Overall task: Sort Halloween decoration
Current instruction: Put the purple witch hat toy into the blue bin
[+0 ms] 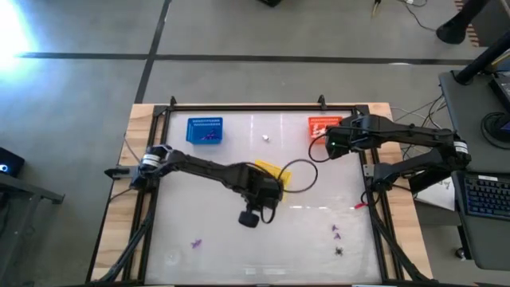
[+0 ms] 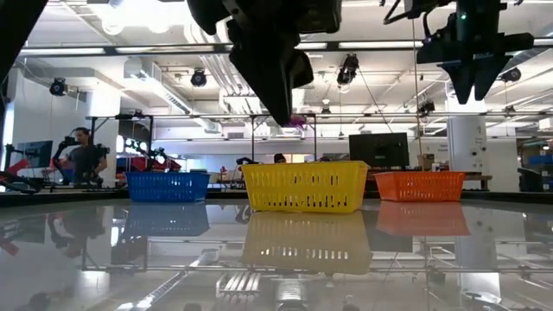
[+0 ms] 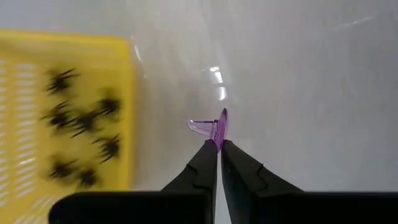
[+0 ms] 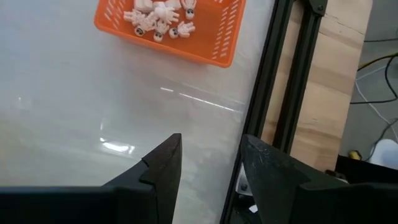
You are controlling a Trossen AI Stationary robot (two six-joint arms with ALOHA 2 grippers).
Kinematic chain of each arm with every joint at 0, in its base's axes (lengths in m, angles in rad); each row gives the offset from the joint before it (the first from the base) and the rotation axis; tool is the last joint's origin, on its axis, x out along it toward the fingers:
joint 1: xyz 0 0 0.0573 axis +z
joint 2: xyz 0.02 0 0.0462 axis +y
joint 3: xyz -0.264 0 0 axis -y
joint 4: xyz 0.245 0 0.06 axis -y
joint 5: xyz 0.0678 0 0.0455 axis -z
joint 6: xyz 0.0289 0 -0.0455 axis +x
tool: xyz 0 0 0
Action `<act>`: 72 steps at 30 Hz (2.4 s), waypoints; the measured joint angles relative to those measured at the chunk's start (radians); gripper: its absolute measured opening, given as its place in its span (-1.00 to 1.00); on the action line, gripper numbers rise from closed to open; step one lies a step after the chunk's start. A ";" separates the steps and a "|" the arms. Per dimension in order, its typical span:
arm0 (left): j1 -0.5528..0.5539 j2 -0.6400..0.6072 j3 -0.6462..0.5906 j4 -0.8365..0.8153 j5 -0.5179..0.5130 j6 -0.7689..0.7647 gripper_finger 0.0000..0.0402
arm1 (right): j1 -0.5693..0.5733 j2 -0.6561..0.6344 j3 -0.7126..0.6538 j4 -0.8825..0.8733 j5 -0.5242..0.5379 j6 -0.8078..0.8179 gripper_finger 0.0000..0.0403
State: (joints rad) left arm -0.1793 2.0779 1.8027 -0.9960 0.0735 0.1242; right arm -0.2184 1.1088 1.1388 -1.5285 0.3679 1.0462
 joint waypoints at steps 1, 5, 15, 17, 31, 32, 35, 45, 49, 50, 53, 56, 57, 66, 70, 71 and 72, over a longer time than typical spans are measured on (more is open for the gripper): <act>0.010 -0.008 0.000 -0.011 -0.004 0.007 -1.00 | 0.000 0.000 -0.004 0.000 0.000 0.005 -0.21; 0.057 -0.055 -0.006 -0.065 -0.012 0.032 -1.00 | 0.000 0.000 -0.018 0.000 -0.004 0.030 -0.21; 0.204 -0.226 -0.125 -0.105 -0.013 0.089 -1.00 | 0.000 0.000 -0.019 0.001 -0.009 0.046 -0.21; 0.235 -0.263 -0.164 -0.107 -0.013 0.100 -1.00 | 0.000 0.000 -0.019 0.001 -0.009 0.052 -0.21; 0.469 -0.528 -0.507 -0.010 -0.013 0.183 -1.00 | 0.000 0.000 -0.018 0.019 -0.009 0.081 -0.21; 0.487 -0.539 -0.531 -0.003 -0.013 0.188 -1.00 | 0.000 0.000 -0.018 0.027 -0.009 0.081 -0.21; 0.539 -0.571 -0.596 0.012 -0.013 0.215 -1.00 | 0.000 0.000 -0.018 0.057 -0.009 0.080 -0.21; 0.704 -0.575 -0.665 0.093 -0.011 0.272 -1.00 | 0.000 0.000 -0.017 0.150 -0.009 0.016 -0.21; 0.775 -0.564 -0.652 0.102 -0.009 0.284 -1.00 | 0.000 0.000 -0.017 0.159 -0.009 0.032 -0.21; 0.794 -0.564 -0.652 0.102 -0.010 0.292 -1.00 | 0.000 0.001 -0.017 0.159 -0.009 0.036 -0.21; 0.851 -0.564 -0.654 0.107 0.005 0.306 -1.00 | 0.000 0.006 -0.017 0.173 -0.009 0.033 -0.21; 0.907 -0.564 -0.654 0.122 0.039 0.306 -1.00 | 0.000 0.008 -0.017 0.225 -0.009 0.006 -0.21; 0.923 -0.564 -0.654 0.129 0.040 0.307 -1.00 | 0.000 0.008 -0.017 0.249 -0.009 -0.009 -0.21; 1.028 -0.563 -0.659 0.139 0.042 0.300 -1.00 | -0.001 0.007 -0.017 0.425 -0.009 -0.130 -0.21; 1.042 -0.563 -0.661 0.136 0.041 0.307 -1.00 | -0.005 0.007 -0.017 0.477 -0.009 -0.169 -0.21; 1.043 -0.563 -0.661 0.136 0.041 0.311 -1.00 | -0.005 0.007 -0.017 0.487 -0.009 -0.182 -0.21; 1.043 -0.563 -0.661 0.137 0.042 0.313 -1.00 | -0.005 0.007 -0.017 0.497 -0.009 -0.203 -0.21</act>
State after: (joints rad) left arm 0.8642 1.5154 1.1419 -0.8593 0.1150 0.4373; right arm -0.2234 1.1160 1.1213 -1.0316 0.3594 0.8435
